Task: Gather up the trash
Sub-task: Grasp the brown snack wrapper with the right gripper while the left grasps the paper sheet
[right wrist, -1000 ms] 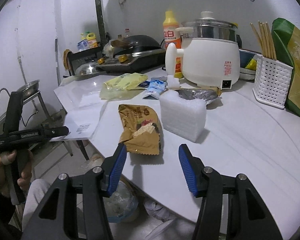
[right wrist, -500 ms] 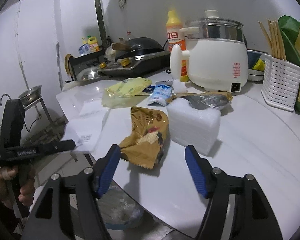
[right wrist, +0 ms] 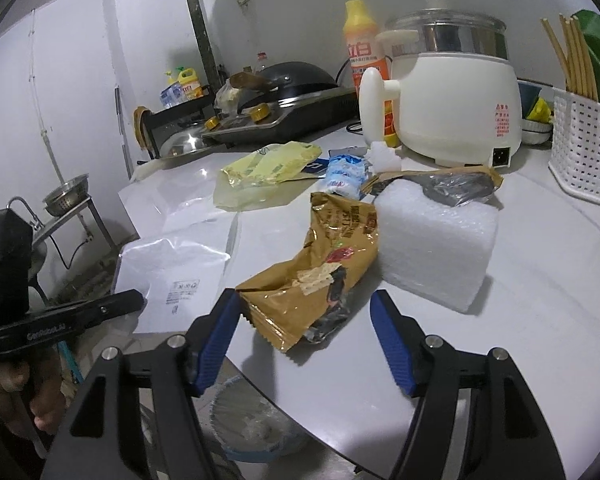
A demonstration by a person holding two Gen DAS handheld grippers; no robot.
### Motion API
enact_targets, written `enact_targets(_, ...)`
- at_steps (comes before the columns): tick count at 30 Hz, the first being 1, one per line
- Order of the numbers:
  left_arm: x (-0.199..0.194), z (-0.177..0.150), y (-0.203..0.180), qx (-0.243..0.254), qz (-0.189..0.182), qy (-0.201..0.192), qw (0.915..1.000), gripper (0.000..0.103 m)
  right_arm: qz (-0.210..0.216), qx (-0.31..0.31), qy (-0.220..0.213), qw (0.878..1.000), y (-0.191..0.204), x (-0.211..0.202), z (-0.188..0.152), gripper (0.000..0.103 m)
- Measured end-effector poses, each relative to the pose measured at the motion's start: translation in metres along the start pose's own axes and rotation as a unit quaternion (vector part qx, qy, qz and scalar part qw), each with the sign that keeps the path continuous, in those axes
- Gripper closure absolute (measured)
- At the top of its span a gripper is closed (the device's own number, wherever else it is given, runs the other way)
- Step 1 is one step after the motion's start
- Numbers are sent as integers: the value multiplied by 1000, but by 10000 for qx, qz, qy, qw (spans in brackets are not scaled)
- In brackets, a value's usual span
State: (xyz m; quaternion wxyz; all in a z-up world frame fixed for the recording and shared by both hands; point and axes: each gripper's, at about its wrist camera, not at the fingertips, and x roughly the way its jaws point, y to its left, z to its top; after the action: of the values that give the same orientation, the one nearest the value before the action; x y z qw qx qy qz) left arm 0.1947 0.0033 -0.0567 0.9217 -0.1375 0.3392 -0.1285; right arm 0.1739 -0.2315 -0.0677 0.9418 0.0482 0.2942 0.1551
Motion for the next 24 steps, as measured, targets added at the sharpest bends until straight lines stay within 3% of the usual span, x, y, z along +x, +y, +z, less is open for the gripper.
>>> enact_targets(12,-48,3,11,277,424,-524,9973,103,18,279,-69,9996,3,1,12,38)
enact_targets(16,-61,2,17,413,555,-695,9952,103,-218,201,-129,9995,7,-2,18,38)
enact_targets(20,-63,-4,25,386,494,-656,9959,103,-705,21,26,9975,10,14,19,38)
enact_targets(24,-72,-9,27,419,500,-714,9953,103,-842,-20,231,9962,8,29,17,38)
